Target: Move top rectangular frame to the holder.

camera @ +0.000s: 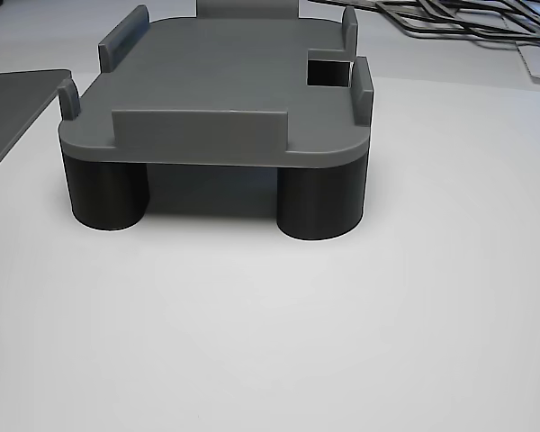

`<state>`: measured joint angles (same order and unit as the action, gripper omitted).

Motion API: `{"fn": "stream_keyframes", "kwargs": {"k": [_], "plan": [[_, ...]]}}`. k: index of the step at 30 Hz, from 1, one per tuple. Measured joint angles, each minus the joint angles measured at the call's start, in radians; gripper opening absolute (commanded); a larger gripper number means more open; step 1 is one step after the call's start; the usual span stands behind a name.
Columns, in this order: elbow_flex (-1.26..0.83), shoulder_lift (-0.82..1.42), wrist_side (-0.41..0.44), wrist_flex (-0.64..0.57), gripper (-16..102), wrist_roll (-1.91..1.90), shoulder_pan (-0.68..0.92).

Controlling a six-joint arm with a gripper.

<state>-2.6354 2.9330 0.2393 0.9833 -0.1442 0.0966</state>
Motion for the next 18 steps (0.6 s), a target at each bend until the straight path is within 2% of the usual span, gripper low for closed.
{"fn": "stream_keyframes", "kwargs": {"k": [9,12,18], "plan": [[0.170,-0.150,-0.006,-0.074,100,0.092,0.031],[0.276,-0.268,0.012,-0.020,100,0.052,0.103],[0.522,-0.525,-0.025,0.132,100,0.015,0.219]]}}
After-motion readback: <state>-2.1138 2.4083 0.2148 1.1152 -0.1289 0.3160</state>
